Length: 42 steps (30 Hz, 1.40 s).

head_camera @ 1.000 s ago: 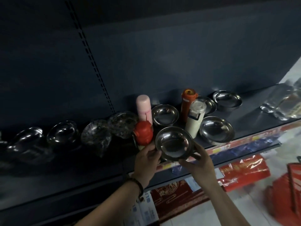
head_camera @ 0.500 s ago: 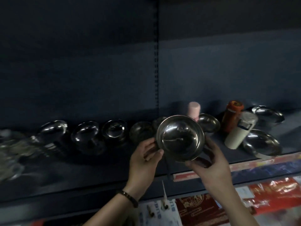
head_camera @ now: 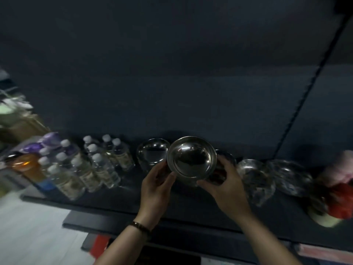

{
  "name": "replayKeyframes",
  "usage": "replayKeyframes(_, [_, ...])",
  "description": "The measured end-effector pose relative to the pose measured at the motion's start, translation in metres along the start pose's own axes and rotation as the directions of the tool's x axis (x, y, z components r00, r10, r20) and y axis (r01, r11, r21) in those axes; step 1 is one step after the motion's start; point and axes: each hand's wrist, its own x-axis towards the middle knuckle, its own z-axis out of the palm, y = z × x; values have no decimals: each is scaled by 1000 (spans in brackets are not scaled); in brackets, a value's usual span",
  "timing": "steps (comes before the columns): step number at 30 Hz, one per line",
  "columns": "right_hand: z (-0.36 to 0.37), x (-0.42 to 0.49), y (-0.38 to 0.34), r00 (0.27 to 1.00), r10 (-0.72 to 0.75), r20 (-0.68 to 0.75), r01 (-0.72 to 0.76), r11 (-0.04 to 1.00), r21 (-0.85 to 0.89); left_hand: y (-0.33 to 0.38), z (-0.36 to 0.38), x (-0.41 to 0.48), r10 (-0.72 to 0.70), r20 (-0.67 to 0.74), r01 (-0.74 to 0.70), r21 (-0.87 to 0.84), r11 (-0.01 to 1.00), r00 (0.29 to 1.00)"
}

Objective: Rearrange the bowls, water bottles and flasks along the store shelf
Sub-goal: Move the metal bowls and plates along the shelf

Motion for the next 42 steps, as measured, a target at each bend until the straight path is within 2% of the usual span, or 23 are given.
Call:
replayKeyframes(6, [94,57,-20,998,-15,58,20,996,-89,-9,-68,66,67,-67,-59,109,992,996])
replayKeyframes(10, [133,87,-22,997,-22,72,32,988,-149,-21,-93,104,3,-43,2,116,993,999])
replayKeyframes(13, [153,106,-19,995,8,101,13,977,-211,-40,-102,127,15,-38,-7,223,975,999])
replayKeyframes(21, [170,126,-1,972,149,183,-84,943,-323,-80,-112,157,-24,9,19,382,924,1000])
replayKeyframes(27, [170,124,6,965,137,225,-47,930,-364,-89,-105,156,-50,-67,73,424,903,997])
replayKeyframes(33, [155,117,-7,948,130,292,-29,944,-328,-80,-100,147,-67,-102,106,441,891,993])
replayKeyframes(35, [143,107,-8,955,115,275,-21,947,-322,-74,-96,135,39,-171,47,470,881,984])
replayKeyframes(37, [125,91,-4,962,139,234,-67,954,-293,-67,-84,115,205,-199,-83,495,865,958])
replayKeyframes(39, [102,69,-1,972,148,180,-91,953,-290,-61,-64,89,355,-108,-254,511,821,929])
replayKeyframes(42, [56,33,9,984,141,110,-114,969,-219,-51,-24,54,403,119,-413,430,803,908])
